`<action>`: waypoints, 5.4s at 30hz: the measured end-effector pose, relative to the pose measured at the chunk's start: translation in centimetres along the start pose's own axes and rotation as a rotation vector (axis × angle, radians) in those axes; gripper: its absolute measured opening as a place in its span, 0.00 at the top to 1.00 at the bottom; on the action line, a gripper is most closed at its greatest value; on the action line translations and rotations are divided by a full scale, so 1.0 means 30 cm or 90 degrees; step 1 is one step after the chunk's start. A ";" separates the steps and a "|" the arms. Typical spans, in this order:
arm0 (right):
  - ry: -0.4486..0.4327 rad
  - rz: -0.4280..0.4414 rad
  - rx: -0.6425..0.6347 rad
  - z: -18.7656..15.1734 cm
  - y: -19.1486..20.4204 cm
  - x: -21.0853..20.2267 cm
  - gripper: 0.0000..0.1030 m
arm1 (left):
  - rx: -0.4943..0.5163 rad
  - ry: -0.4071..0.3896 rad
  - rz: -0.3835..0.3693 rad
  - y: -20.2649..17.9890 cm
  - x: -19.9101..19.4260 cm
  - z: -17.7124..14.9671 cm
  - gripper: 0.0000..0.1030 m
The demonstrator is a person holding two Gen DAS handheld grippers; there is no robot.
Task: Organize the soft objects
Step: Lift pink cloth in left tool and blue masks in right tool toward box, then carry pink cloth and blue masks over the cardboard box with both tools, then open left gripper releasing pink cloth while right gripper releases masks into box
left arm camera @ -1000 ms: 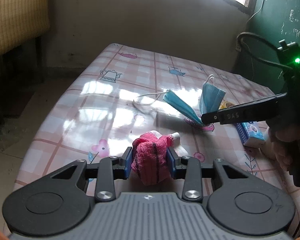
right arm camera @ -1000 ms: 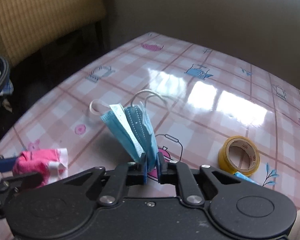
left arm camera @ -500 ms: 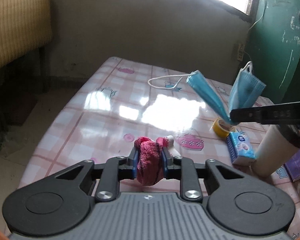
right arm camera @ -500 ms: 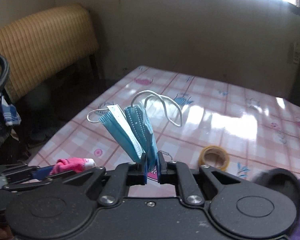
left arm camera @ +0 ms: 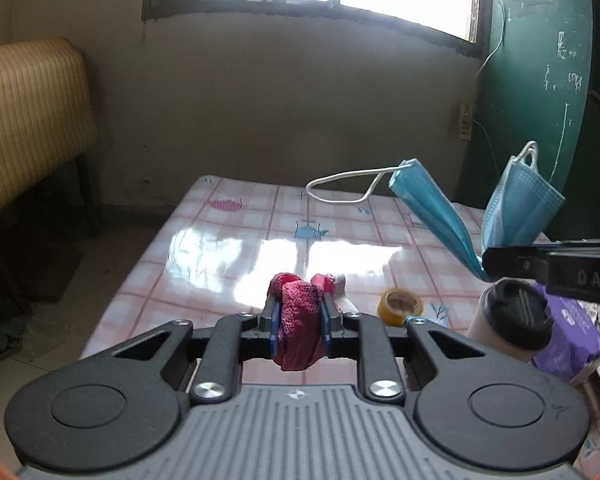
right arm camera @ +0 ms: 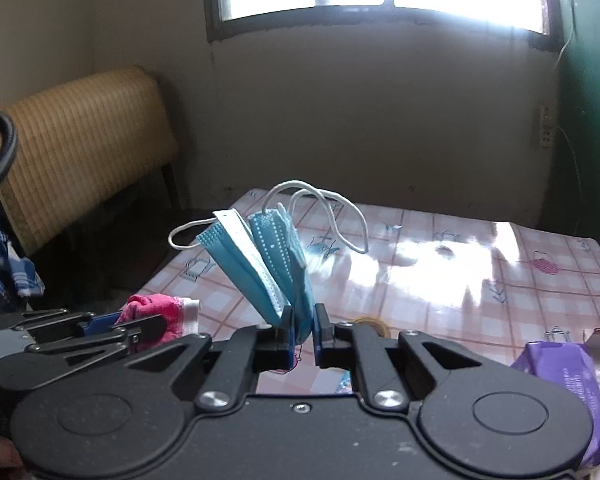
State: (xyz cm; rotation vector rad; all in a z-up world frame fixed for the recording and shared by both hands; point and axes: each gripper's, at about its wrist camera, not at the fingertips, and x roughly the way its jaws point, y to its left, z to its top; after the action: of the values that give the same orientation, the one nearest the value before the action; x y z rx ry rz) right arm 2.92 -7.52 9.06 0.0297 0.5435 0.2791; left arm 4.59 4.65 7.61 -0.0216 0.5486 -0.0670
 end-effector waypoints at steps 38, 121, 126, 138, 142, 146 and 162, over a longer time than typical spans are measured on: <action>-0.054 -0.095 0.076 0.030 -0.292 -0.214 0.90 | 0.052 0.000 -0.053 -0.332 0.047 0.121 0.79; -0.035 -0.315 0.220 -0.183 -0.907 -0.457 0.90 | 0.215 0.029 -0.301 -0.925 0.124 0.029 0.79; -0.017 -0.328 0.232 -0.202 -0.968 -0.447 0.89 | 0.225 0.040 -0.327 -0.988 0.149 0.013 0.78; 0.034 -0.339 0.251 -0.257 -1.070 -0.397 0.88 | 0.232 0.070 -0.366 -1.117 0.255 -0.030 0.78; 0.050 -0.341 0.257 -0.275 -1.093 -0.378 0.86 | 0.233 0.077 -0.372 -1.152 0.292 -0.037 0.72; 0.050 -0.335 0.266 -0.287 -1.097 -0.391 0.39 | 0.227 0.080 -0.375 -1.159 0.311 -0.043 0.53; -0.021 -0.331 0.215 -0.198 -0.915 -0.482 0.31 | 0.203 0.028 -0.290 -0.989 0.191 0.048 0.15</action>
State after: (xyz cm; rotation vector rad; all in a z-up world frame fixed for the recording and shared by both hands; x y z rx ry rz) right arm -5.01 -38.10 8.52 0.2163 0.5417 -0.3214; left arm 8.51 -25.36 6.99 0.1675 0.5640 -0.5990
